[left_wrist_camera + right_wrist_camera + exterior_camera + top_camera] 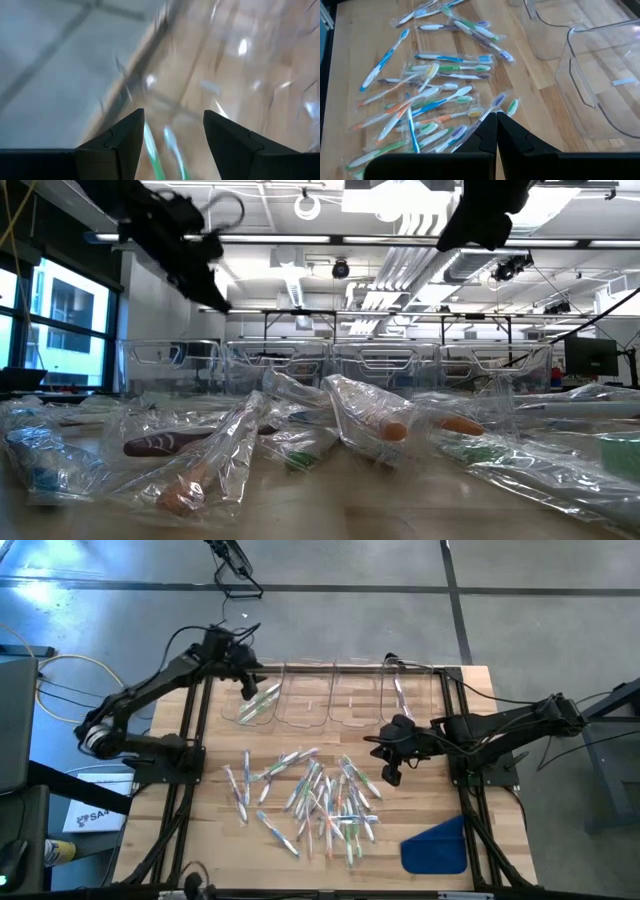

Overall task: Pick & Place Toothbrushes
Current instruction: Put the green toothbrush into the left transparent bin

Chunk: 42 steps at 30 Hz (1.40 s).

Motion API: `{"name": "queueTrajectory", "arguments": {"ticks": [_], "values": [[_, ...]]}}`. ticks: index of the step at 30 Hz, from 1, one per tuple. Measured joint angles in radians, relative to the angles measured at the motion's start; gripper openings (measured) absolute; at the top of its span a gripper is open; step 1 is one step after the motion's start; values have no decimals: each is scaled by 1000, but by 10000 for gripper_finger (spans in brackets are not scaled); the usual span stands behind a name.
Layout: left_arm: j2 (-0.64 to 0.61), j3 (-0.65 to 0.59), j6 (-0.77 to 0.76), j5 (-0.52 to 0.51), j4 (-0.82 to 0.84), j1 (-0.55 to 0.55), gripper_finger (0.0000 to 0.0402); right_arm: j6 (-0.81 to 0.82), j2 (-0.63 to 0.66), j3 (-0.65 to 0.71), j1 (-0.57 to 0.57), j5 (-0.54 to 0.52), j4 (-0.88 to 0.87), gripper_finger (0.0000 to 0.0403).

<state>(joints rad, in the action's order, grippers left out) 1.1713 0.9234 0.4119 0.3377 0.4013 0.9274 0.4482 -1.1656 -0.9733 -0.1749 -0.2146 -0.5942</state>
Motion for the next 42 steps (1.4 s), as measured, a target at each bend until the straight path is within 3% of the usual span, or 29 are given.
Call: {"name": "queueTrajectory", "arguments": {"ticks": [10,16,29,35,42], "values": [[-343,0,13,-127,34,-232,203,-7,3,0,0,-89,21,2],[-459,0,11,-176,75,-418,203,-7,3,0,0,-106,39,2],[-432,-2,11,-612,55,-860,203,-7,3,0,0,-109,53,2],[-380,-2,63,-623,-7,-1011,203,-6,3,0,0,-107,75,2],[-365,-2,108,-618,-68,-1114,203,18,3,0,0,-89,79,2]]}}
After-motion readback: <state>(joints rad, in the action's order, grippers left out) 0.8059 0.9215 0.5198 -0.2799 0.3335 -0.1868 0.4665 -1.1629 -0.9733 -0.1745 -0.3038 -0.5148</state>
